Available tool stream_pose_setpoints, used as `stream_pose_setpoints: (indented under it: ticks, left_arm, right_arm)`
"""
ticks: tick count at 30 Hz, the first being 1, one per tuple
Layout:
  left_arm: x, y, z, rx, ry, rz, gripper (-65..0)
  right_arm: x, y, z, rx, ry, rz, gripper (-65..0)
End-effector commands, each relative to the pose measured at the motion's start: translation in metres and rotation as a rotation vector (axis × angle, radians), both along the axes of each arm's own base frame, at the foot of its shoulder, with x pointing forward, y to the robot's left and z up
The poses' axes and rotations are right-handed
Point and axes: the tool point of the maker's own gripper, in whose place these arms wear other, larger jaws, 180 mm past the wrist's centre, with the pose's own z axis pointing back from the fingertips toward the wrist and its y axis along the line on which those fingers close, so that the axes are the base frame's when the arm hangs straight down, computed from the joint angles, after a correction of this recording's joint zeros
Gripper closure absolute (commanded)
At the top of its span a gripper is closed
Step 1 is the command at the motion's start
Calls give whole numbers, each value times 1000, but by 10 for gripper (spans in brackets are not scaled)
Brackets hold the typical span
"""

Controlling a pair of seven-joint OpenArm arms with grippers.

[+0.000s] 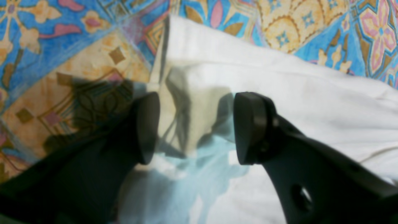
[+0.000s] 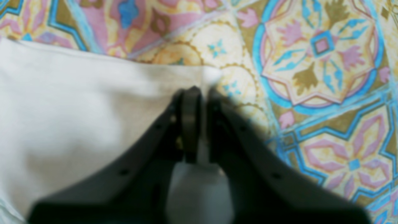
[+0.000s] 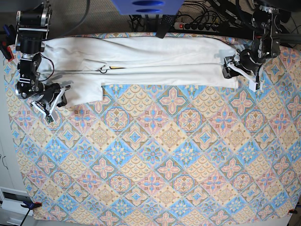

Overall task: Fold the T-shirt properly
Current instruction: 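Grasp the folded sleeve end with the right gripper and tuck it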

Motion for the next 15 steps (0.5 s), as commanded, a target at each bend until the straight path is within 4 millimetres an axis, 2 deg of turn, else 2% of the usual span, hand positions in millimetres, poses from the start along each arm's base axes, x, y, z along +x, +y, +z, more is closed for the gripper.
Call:
stream_pose_setpoints:
  ticks: [1, 3, 5, 10, 15]
  left_arm:
    - [6, 5, 7, 10, -28, -3, -379]
    - [7, 5, 8, 10, -30, -3, -379]
    - [7, 5, 8, 10, -31, -2, -379]
    - [8, 5, 8, 11, -34, -1, -379]
    - [8, 5, 8, 11, -34, -1, -379]
  right_arm:
    - [-2, -4, 1, -18, 21, 20, 0]
    - [1, -4, 5, -17, 8, 21, -4]
    - [11, -10, 22, -31, -48, 15, -3]
    - [-14, -37, 41, -109, -42, -40, -3]
    - [-36, -38, 66, -179, -70, -44, -3]
